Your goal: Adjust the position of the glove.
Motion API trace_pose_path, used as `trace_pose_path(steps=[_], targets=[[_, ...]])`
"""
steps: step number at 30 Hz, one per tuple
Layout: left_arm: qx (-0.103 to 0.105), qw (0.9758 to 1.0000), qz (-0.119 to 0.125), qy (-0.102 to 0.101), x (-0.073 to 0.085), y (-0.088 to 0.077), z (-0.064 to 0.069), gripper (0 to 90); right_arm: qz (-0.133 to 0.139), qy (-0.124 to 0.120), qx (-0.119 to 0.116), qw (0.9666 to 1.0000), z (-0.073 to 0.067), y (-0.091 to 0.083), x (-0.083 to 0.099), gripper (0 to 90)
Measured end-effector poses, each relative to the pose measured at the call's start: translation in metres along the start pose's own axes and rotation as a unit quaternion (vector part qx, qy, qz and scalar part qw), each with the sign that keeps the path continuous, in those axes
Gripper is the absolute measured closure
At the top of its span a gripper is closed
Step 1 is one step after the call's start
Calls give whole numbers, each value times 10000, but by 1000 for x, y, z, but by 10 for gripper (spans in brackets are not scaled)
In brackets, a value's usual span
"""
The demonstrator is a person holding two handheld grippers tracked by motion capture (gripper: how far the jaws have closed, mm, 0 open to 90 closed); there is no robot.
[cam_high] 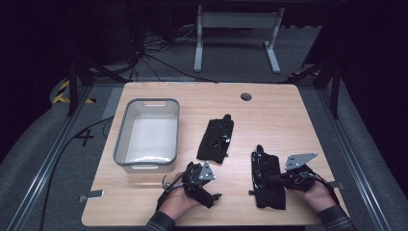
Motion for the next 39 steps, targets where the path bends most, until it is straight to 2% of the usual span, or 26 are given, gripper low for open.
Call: trace_pose_path(steps=[4,5,6,9,11,13,17,21,22,24,26,27,29,33,34,37,38,39], targets=[[-55,9999,-86,-56,-1,-1,-3,53,-1,-5,3,10000,-1,-1,0,898],[-71,9999,-85,-93,-2,-2,-3,66,68,6,33,10000,-1,-2,-1,892],[-53,9996,14,-271,-7,-5,-4,86,121,8,31,9999,-1,-4,-2,882],[-80,9995,71,-295,-11,-8,-6,142,236,26,47,9997,0,-7,-5,872],[-117,9993,115,-334,-15,-10,-9,188,265,12,79,9996,1,-9,-7,833],[-102,9989,150,-426,-21,-11,-12,278,292,24,122,9995,2,-9,-7,793],[-65,9979,159,-625,-31,-11,-18,458,404,49,141,9991,1,-13,-8,782],[-159,9979,110,-621,-38,-10,-21,654,434,33,149,9989,1,-14,-9,781],[-230,9976,88,-651,-42,-9,-25,654,426,32,137,9990,1,-14,-9,781],[-323,9969,17,-712,-48,-7,-31,780,413,14,129,9991,0,-14,-10,780],[-368,9961,-27,-796,-53,-5,-36,868,413,28,122,9991,-1,-13,-10,779],[-440,9951,-151,-875,-58,-3,-43,896,412,30,123,9991,0,-13,-10,779],[-467,9944,-144,-936,-61,-1,-46,896,406,32,117,9991,-1,-12,-10,779],[-675,9924,-144,-1020,-71,9,-60,897,419,2,121,9990,-2,-14,-10,779],[-726,9914,-171,-1074,-72,14,-63,897,426,-2,115,9990,-2,-14,-11,779],[-882,9901,-334,-1035,-72,27,-70,896,417,-8,102,9991,-2,-14,-10,779],[-910,9892,-470,-1047,-69,34,-70,897,421,-4,103,9991,-1,-15,-9,780],[-910,9892,-470,-1047,-69,34,-70,896,436,-9,103,9990,-1,-15,-9,780]])
Point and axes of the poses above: each handheld gripper's, and its own axes: y roughly forward along the jaws, x roughly out of its underside, z roughly to its right, the point moved 10 cm from there along y, roughly forward along the jaws, and after that the axes turned 11 degrees about -x, right-handed, at the moved point
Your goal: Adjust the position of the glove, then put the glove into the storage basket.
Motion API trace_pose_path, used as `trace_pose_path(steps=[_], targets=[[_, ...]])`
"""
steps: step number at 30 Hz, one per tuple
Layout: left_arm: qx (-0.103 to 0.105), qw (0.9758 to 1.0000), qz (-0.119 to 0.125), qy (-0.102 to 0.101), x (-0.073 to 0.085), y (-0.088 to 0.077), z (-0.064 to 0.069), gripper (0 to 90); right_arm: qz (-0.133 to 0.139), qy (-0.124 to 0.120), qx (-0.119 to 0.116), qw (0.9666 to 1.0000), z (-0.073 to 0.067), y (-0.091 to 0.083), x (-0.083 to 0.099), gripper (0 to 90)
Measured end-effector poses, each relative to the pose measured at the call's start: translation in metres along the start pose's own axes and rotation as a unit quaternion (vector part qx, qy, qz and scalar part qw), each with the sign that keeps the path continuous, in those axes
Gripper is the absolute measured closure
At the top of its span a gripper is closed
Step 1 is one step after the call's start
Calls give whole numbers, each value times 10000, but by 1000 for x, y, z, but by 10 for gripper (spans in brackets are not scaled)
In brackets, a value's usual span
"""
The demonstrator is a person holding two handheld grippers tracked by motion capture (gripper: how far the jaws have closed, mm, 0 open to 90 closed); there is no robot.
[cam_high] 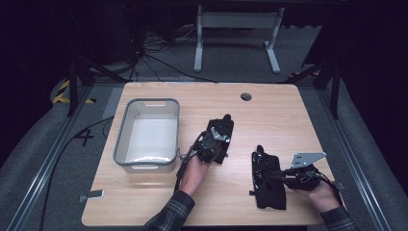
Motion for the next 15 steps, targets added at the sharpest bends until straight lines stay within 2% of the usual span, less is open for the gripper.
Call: trace_pose_path(steps=[2,5,9,15], targets=[[18,9999,-159,42,4,7,2,897,14,-8,-1,10000,0,0,0,780],[49,9998,-183,79,7,10,7,897,24,-31,-3,10000,0,-1,-1,783],[256,9994,-168,145,9,6,18,897,26,-32,10,10000,1,-1,-1,783],[615,9975,-186,297,16,-3,40,897,44,-24,28,10000,1,-2,-2,790]])
Point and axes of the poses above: each handheld gripper's, and its own axes: y roughly forward along the jaws, x roughly out of its underside, z roughly to its right, the point moved 10 cm from there along y, roughly forward along the jaws, and after that the axes turned 11 degrees about -x, right-handed, at the moved point
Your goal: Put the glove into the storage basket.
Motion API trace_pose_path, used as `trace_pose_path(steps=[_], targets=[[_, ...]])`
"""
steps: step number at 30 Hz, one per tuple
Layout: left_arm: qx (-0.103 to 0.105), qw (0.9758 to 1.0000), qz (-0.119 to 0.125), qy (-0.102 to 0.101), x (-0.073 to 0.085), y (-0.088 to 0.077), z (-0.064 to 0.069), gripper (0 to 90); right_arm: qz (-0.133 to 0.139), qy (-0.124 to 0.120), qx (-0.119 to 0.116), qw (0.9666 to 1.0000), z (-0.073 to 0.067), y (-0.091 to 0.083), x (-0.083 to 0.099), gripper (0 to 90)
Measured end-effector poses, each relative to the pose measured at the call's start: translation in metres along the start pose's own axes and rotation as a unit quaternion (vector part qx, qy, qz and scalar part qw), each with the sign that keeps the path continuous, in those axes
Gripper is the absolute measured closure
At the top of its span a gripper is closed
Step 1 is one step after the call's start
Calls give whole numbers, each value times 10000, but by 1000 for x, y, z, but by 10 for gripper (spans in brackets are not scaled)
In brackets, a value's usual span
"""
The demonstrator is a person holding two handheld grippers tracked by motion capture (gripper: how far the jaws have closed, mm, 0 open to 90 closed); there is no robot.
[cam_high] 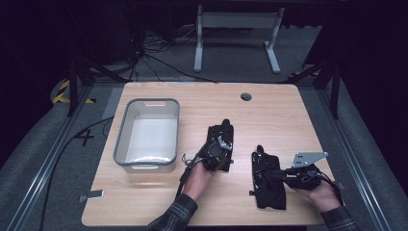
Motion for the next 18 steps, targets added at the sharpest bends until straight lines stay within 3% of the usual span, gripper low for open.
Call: trace_pose_path(steps=[3,7,11,14,18], targets=[[227,9997,-7,91,5,-4,10,897,-35,-16,-3,10000,-1,1,0,792],[381,9992,-19,106,10,-9,18,897,-13,21,4,10000,-1,1,0,793],[448,9988,-80,194,15,-13,24,897,-85,-23,13,10000,-3,3,0,796],[563,9984,-40,74,19,-16,31,897,-22,-60,25,10000,-3,2,-4,797],[667,9976,-69,155,23,-20,43,897,-11,-122,7,9999,-3,4,-9,798]])
Point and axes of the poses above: each handheld gripper's, and its own axes: y roughly forward along the jaws, x roughly out of its underside, z roughly to its right, the point moved 10 cm from there along y, roughly forward along the jaws, and after that the axes turned 11 degrees about -x, right-handed, at the moved point
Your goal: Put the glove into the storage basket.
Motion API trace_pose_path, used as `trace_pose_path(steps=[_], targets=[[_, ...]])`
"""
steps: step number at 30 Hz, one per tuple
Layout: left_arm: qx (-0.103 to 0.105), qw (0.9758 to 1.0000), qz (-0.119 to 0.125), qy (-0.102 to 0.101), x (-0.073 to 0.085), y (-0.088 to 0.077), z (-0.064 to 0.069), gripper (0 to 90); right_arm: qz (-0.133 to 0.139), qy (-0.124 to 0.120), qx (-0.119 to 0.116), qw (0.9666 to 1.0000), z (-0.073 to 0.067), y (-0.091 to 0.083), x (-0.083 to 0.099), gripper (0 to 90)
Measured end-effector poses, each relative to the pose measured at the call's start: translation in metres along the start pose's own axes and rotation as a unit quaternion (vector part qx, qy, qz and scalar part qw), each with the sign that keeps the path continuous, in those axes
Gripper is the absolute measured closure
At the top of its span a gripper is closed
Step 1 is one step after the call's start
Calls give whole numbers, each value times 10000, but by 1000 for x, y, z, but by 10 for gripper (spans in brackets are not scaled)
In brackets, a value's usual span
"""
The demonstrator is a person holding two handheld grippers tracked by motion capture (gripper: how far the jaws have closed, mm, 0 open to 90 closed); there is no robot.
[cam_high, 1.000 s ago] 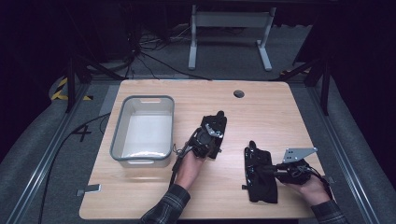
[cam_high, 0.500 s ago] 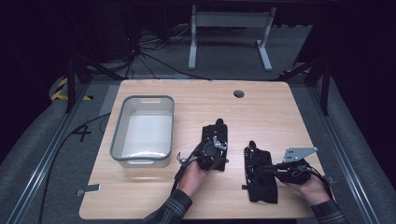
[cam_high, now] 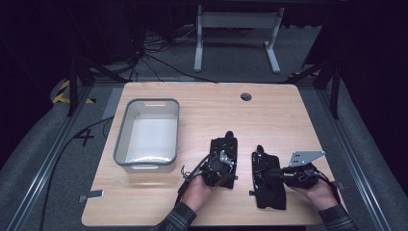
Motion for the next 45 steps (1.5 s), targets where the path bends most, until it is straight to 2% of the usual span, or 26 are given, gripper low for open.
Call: trace_pose_path(steps=[5,14,18,20,23,32,34,36,37,40,43,45], targets=[[30,10000,18,31,0,0,3,896,49,42,8,10000,-1,-4,3,798],[220,9997,68,39,-5,3,3,895,69,84,58,9999,0,-8,5,801],[458,9989,-2,105,-2,2,14,893,56,101,70,9999,1,-9,6,801],[578,9981,-67,222,1,-1,23,882,60,106,75,9999,1,-9,6,801],[774,9966,-78,278,4,-1,35,878,63,133,78,9999,3,-9,7,801],[1008,9930,-118,599,2,0,56,876,-8,102,22,9999,0,-7,11,827],[990,9932,-61,616,0,-2,54,819,-34,117,-8,9999,-1,-6,12,838],[890,9944,49,569,-1,-9,47,802,-64,117,-11,9999,0,-4,14,848],[828,9952,95,505,-2,-12,44,802,-68,130,8,9999,1,-4,14,855],[472,9984,179,237,1,-20,25,801,-56,149,27,9999,4,-4,15,869],[249,9994,231,-38,7,-25,9,801,-63,173,38,9998,6,-4,15,879],[160,9995,235,-130,11,-28,2,801,-81,187,45,9998,7,-5,16,888]])
Point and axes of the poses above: each handheld gripper's, and its own axes: y roughly forward along the jaws, x roughly out of its underside, z roughly to its right, the point moved 10 cm from there along y, roughly forward along the jaws, and after that the axes turned 11 degrees about -x, right-handed, at the moved point
